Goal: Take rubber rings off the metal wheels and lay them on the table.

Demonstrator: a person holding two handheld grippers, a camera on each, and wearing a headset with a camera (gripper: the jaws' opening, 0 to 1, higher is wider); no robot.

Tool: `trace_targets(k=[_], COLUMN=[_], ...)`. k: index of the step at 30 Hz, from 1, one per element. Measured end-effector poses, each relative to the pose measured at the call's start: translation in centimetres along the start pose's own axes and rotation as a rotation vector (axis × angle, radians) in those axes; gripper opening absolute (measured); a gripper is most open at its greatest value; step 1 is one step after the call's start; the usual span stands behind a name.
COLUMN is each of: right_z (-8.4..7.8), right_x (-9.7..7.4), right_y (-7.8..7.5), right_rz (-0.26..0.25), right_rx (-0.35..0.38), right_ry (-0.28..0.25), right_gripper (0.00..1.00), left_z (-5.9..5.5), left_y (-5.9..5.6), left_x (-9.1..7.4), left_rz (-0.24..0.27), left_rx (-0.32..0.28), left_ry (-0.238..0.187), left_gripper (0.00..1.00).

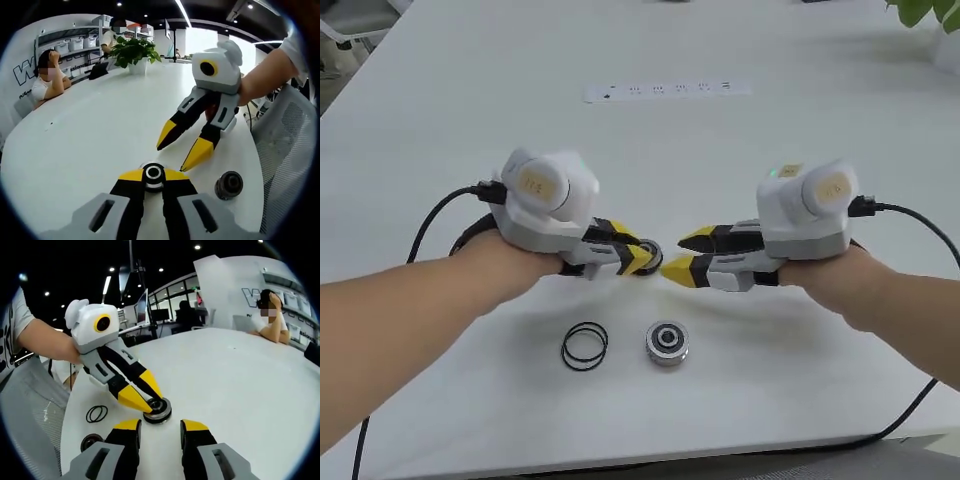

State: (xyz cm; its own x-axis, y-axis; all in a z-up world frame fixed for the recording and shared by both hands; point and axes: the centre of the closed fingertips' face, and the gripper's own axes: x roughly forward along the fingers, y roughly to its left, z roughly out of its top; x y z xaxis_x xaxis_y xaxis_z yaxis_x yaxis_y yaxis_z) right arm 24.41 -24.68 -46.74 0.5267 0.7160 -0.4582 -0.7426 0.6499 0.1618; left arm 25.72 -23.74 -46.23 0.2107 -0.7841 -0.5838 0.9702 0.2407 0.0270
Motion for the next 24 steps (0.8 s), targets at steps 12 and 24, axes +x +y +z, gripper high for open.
trace_targets(k=[12,24], right_z=[0.0,-0.3], right_x=[2.0,1.5], right_y=[0.8,0.8], right_rz=[-0.004,-0.025], right_rx=[-0.029,-0.052], right_ry=[0.009,0.03], right_gripper=[0.27,0.2], left_z=[0.1,0.1], left_y=[-0.1,-0.1], left_x=[0.0,-0.1], left_rz=[0.012,0.014], left_rx=[-0.013,-0.015], left_ry=[-0.005,-0.008], left_gripper=[0.07,0.07])
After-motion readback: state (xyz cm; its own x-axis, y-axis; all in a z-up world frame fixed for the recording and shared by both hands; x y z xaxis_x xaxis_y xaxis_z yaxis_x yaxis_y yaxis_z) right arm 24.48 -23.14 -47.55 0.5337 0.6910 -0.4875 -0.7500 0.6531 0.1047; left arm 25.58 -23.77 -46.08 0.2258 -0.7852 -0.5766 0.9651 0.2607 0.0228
